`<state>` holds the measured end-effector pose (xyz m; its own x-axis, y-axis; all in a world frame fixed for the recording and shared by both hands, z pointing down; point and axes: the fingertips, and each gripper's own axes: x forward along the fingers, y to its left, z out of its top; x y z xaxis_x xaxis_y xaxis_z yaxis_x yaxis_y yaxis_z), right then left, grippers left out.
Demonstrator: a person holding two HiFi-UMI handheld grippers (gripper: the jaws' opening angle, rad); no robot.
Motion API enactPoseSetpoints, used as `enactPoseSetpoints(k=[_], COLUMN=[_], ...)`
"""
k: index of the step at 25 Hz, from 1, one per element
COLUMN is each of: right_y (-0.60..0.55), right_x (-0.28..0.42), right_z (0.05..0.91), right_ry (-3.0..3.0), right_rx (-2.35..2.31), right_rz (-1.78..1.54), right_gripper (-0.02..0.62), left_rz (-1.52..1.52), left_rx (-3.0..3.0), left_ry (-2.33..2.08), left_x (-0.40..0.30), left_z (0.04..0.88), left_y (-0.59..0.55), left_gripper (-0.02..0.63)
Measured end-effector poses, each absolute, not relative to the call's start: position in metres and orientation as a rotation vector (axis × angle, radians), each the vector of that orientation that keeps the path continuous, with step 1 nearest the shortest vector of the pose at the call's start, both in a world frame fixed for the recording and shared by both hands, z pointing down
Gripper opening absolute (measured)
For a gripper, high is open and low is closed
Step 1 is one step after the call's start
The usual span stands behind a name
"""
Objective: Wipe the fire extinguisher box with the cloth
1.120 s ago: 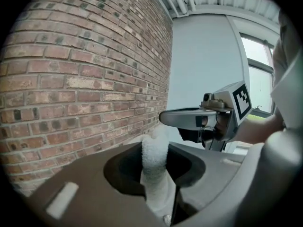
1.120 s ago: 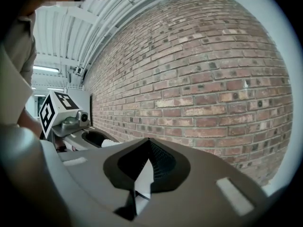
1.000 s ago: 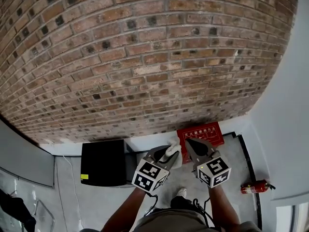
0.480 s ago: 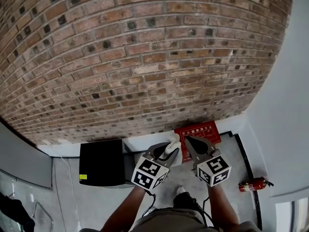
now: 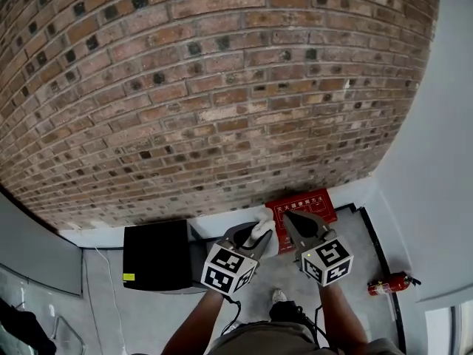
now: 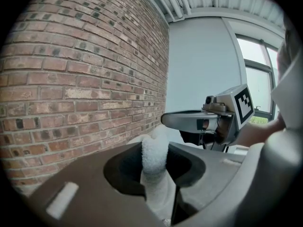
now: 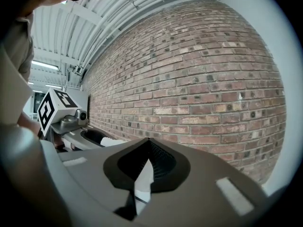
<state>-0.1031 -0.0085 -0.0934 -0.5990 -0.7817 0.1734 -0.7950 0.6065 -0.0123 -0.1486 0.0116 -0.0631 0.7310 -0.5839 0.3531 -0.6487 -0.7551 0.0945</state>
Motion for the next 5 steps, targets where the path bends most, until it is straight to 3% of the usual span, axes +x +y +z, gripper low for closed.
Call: enactPoseSetpoints(k=[5], right_y=[-0.0053], right_x=[-0.0953], right_z=[-0.0927], right_ry=[-2.679], right_rx=[1.325], right_rz=[0.142], right_gripper=[0.023], left_rz=[0.445], left_rx=[2.724], left_ry=[-0.986], left_x=[-0.1408], left_z=[-0.0665], left_y=[0.0139], left_gripper=[0.109])
